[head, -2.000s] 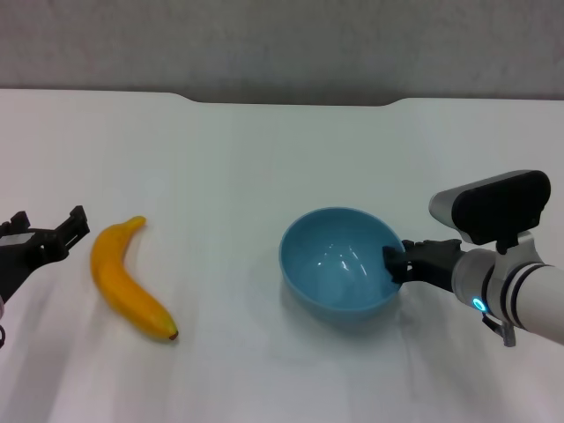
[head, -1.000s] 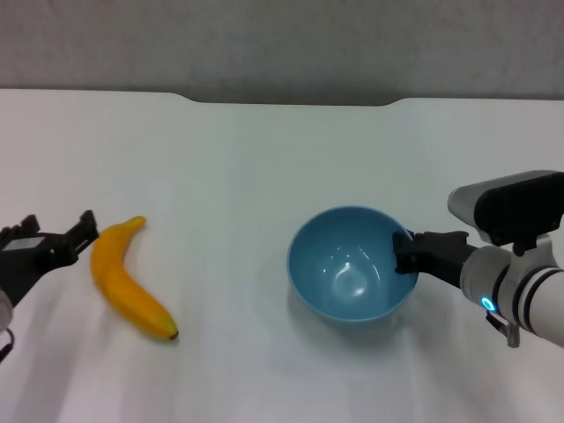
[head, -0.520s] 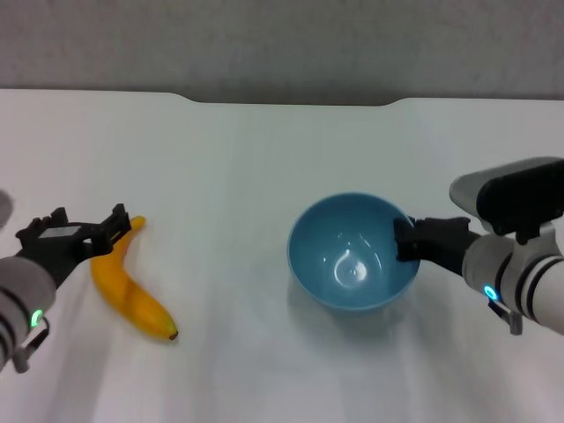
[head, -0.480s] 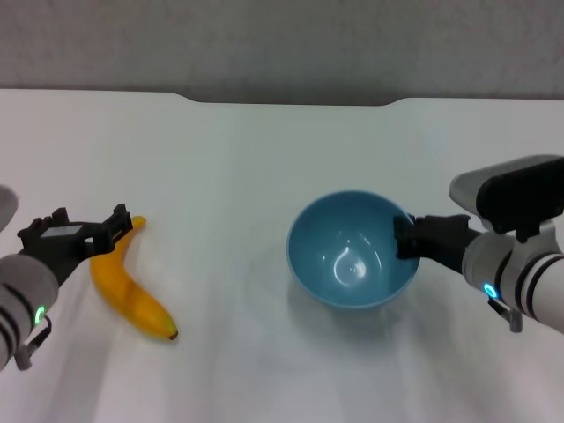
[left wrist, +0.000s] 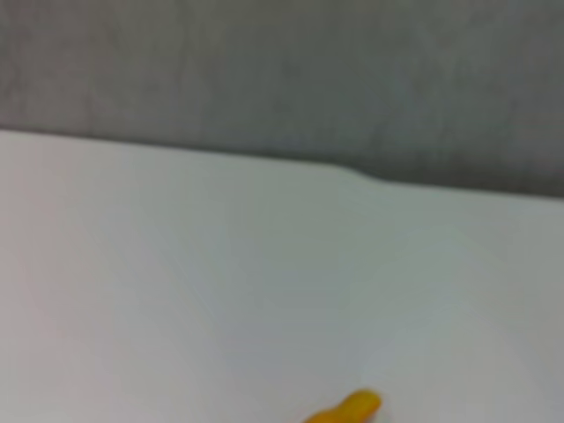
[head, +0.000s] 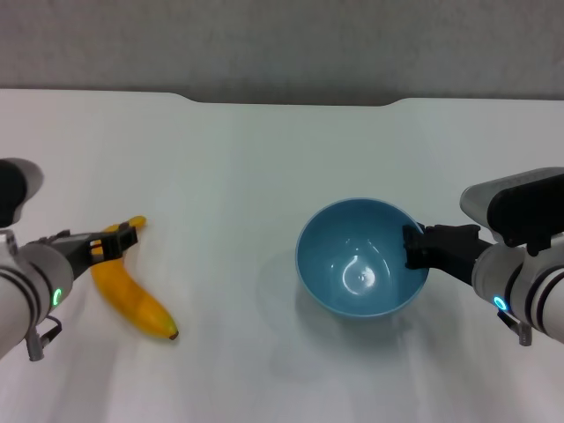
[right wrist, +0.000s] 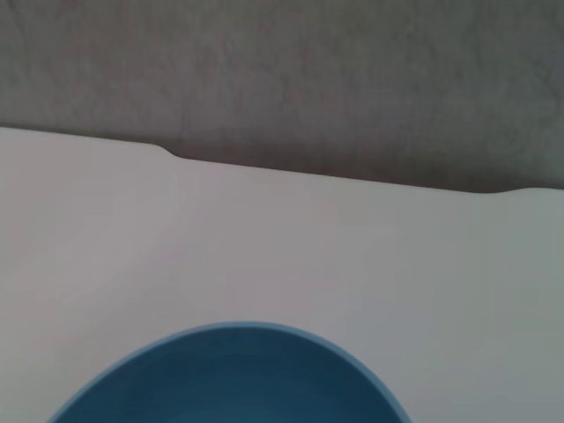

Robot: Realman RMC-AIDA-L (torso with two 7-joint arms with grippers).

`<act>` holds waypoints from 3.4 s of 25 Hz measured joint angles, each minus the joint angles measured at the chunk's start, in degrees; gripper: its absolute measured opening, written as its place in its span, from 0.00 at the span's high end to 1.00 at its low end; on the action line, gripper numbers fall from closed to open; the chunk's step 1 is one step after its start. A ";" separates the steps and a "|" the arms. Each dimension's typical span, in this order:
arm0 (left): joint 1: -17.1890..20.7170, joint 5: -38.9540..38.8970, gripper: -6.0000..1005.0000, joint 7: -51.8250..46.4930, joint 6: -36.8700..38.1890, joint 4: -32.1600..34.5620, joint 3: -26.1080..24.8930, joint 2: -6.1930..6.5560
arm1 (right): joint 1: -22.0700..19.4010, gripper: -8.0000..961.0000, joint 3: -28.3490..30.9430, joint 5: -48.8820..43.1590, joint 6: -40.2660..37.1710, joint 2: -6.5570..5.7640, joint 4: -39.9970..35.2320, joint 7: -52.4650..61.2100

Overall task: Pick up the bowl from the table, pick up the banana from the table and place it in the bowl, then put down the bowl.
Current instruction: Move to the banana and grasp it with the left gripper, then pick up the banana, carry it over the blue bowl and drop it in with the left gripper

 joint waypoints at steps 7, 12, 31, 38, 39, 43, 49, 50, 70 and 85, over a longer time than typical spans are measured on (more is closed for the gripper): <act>-6.53 -0.16 0.16 0.86 13.38 1.37 0.53 -0.24 | 0.21 0.95 -0.24 0.08 -0.50 0.06 -0.09 0.14; -9.10 -0.23 0.16 0.63 16.74 3.39 0.56 -0.38 | -0.05 0.95 -0.27 0.08 -0.58 0.08 -0.39 0.15; -16.86 -8.80 0.15 1.68 17.33 13.42 1.12 -0.38 | -0.14 0.95 -1.01 -0.17 -0.38 0.08 -2.31 0.02; -18.13 -9.29 0.15 0.47 13.95 17.69 0.70 -0.39 | -0.09 0.95 -1.56 -0.17 -0.57 0.08 -2.35 0.16; -18.16 -9.24 0.15 0.35 13.73 17.94 0.64 -0.39 | -0.09 0.95 -1.57 -0.18 -0.58 0.08 -2.39 0.16; -18.32 -9.00 0.15 0.07 13.11 18.71 0.51 -0.39 | -0.10 0.95 -1.58 -0.25 -0.60 0.08 -2.79 0.13; -18.48 -8.99 0.15 0.04 12.25 19.66 0.49 -0.39 | -0.12 0.95 -1.64 -0.26 -0.63 0.08 -2.83 0.07; -18.49 -8.99 0.15 0.00 12.24 19.71 0.48 -0.39 | -0.13 0.95 -1.66 -0.26 -0.63 0.08 -2.83 0.06; -18.81 -9.05 0.48 -0.06 12.21 20.36 0.25 -0.34 | -0.14 0.95 -1.75 -0.25 -0.68 0.08 -2.64 -0.07; -2.48 -9.56 0.47 8.34 1.65 -7.01 -1.91 0.10 | -0.67 0.95 -1.68 0.21 -2.90 0.08 -1.17 0.27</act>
